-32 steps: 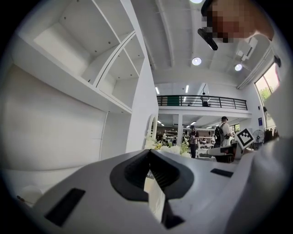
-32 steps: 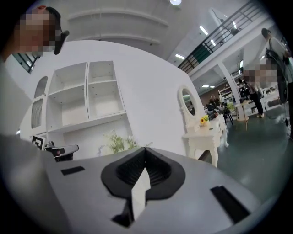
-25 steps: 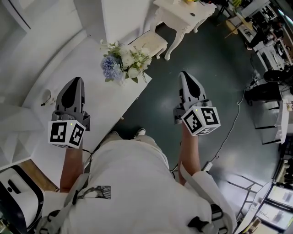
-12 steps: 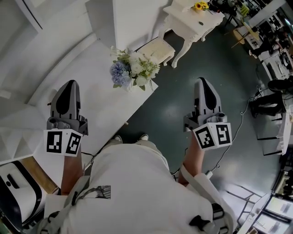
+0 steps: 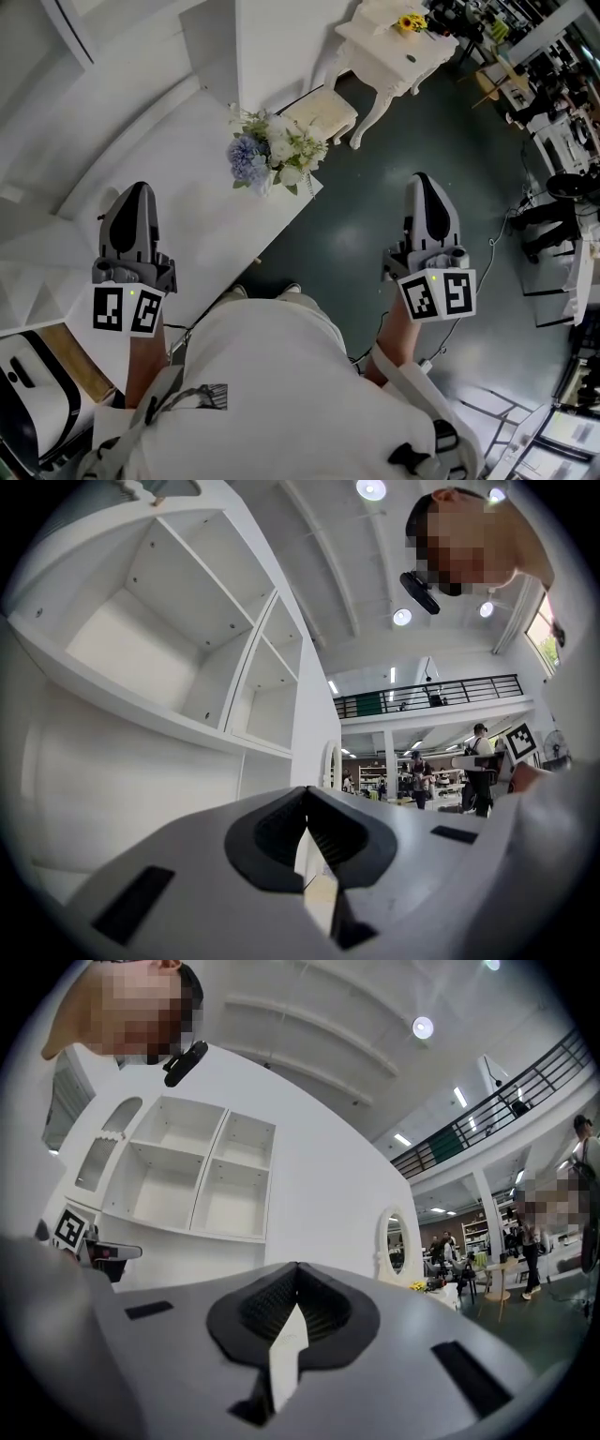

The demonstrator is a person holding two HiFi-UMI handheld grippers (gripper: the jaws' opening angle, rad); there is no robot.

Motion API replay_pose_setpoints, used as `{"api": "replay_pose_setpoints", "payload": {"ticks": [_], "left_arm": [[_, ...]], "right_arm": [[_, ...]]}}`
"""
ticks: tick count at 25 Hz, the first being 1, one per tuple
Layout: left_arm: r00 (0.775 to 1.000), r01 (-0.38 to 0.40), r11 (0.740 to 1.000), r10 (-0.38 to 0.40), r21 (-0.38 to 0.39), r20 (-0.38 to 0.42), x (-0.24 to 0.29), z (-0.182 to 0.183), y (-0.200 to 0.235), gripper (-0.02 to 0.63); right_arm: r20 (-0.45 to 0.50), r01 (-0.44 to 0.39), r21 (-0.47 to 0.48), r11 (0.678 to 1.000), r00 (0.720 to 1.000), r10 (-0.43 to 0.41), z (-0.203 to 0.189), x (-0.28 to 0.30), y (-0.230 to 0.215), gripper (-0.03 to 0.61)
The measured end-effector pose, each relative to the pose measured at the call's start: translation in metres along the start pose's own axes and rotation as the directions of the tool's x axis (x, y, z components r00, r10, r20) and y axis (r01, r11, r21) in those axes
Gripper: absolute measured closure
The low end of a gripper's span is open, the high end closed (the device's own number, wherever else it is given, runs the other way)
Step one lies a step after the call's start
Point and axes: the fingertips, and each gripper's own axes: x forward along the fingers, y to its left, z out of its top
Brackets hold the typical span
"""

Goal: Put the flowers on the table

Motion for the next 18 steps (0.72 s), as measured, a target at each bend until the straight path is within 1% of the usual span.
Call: {"api": "replay_pose_setpoints", "payload": {"ticks": [3, 8, 18], "left_arm": [[1.000, -0.007, 1.000, 0.007, 0.002, -0.003, -0.005, 0.000, 0.002, 0.601], [1.000, -0.013, 1.000, 0.013, -0.001, -0.008, -0.007, -0.005, 0.001, 0.601], [1.000, -0.010, 1.000, 0.010, -0.018, -0.020, -0.009, -0.011, 0.002, 0.601]], "right_arm": [[0.008, 0.000, -0.009, 1.000, 1.000, 0.000, 0.002, 0.000, 0.002, 0.569], [-0.019, -0.002, -0.029, 1.000, 1.000, 0.001, -0.007, -0.002, 0.004, 0.569], [-0.037, -0.016, -0.040, 0.999, 0.999, 0.014, -0.011, -0.001, 0.015, 0.569]]}}
